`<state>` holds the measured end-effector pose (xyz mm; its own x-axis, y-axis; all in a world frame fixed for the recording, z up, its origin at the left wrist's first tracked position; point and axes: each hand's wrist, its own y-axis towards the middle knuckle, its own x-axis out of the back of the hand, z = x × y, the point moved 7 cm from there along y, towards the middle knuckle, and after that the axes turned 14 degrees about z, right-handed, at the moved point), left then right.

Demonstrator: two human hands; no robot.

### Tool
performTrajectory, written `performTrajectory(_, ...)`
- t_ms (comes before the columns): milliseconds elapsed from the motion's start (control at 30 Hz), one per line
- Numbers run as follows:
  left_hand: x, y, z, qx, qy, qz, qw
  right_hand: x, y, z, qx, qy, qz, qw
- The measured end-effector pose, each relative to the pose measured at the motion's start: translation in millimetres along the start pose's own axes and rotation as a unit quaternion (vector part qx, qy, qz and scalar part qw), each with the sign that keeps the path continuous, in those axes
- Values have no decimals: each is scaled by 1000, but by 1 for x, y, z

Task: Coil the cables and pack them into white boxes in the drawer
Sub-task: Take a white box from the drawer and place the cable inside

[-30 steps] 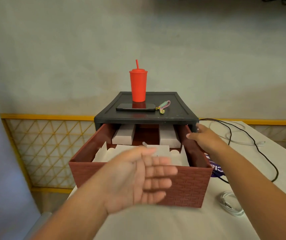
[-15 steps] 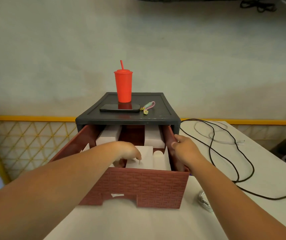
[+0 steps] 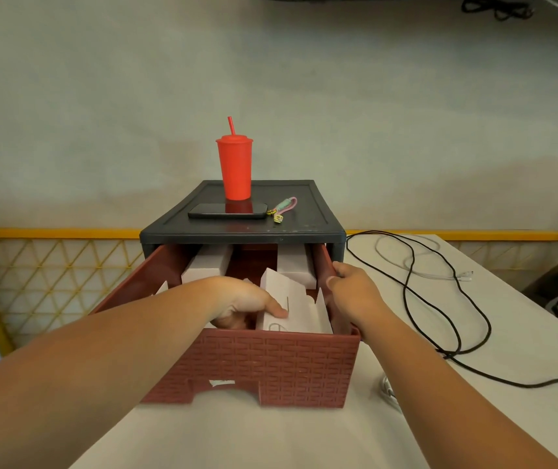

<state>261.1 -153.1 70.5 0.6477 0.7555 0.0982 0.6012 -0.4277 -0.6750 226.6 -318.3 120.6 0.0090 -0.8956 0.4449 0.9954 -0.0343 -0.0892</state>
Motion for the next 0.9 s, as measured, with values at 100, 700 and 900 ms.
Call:
performTrajectory(100,-4,-5,-3,-7,2,4,1000,0,-1,0,-3,7,3,1000)
performTrajectory(700,12,-129,5,-232,-222,-78,944,3,-7,6,-2,52,33,998)
performTrajectory(900,-10,-143,18,-324,-235,-86,913,27,-44,33,117,61,-70,989)
